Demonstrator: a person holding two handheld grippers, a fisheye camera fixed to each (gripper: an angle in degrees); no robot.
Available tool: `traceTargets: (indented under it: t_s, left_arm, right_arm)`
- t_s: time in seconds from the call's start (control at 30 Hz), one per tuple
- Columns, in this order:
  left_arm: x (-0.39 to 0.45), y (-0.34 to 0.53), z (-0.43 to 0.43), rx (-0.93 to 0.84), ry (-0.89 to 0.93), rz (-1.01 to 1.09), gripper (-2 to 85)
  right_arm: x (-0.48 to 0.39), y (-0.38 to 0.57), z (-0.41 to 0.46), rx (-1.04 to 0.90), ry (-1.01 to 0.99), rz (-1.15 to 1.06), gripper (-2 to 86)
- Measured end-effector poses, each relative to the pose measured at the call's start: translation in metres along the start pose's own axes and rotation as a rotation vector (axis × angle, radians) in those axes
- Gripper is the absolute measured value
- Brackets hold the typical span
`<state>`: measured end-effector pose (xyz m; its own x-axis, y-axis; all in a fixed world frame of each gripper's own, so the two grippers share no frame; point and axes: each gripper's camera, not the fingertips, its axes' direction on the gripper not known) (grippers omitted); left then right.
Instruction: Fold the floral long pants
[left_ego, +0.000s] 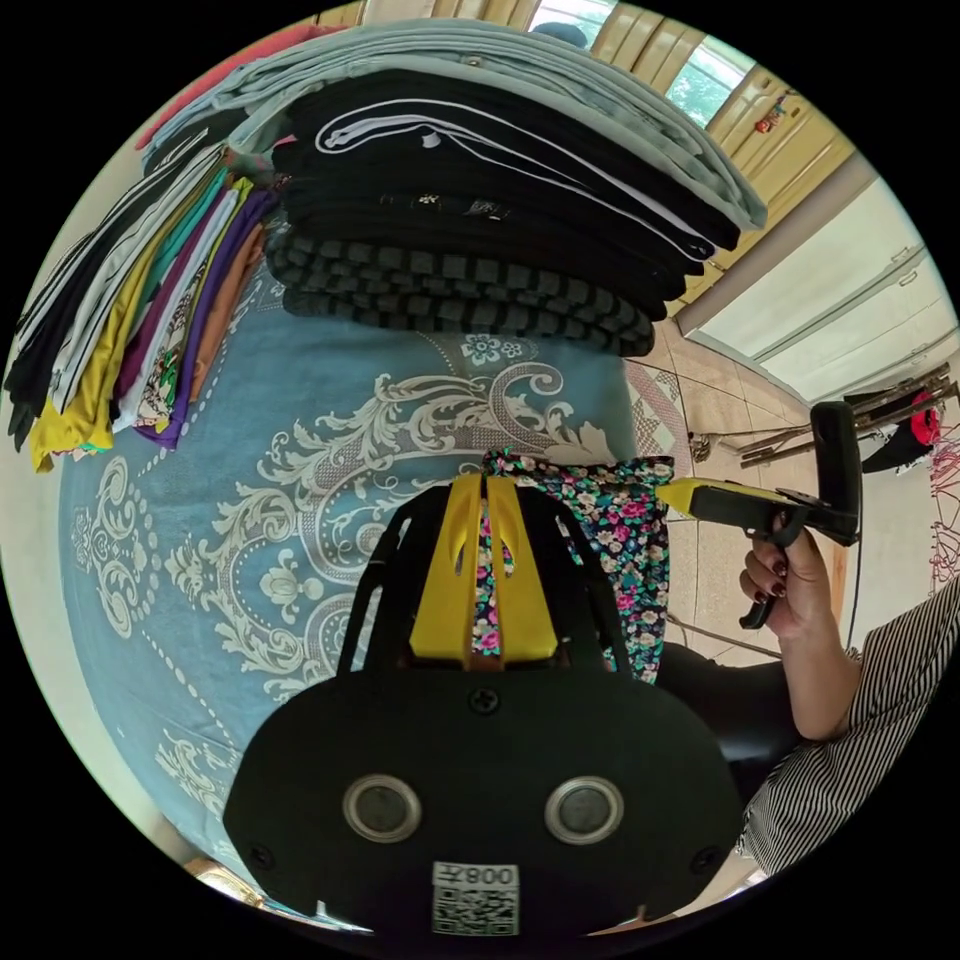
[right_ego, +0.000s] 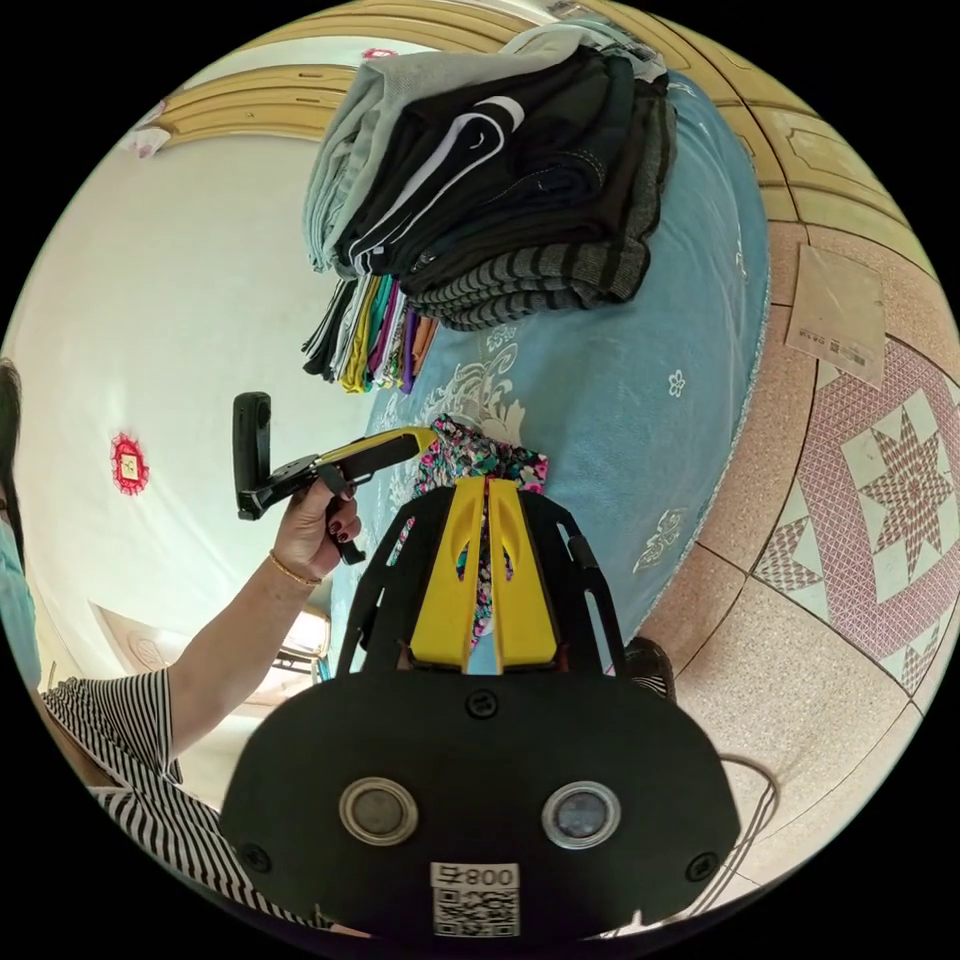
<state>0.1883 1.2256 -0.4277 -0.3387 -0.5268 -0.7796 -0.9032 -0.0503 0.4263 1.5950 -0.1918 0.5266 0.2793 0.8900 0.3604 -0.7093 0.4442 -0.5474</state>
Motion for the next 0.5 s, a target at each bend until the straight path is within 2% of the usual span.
traceTargets:
  t_s: [0.5]
  left_arm:
    - [-0.03, 0.0, 0.06, -0.024, -0.005, -0.015, 1.4]
  right_arm:
    - [0.01, -0.006, -0.029, -0.028, 0.002, 0.06, 0.2]
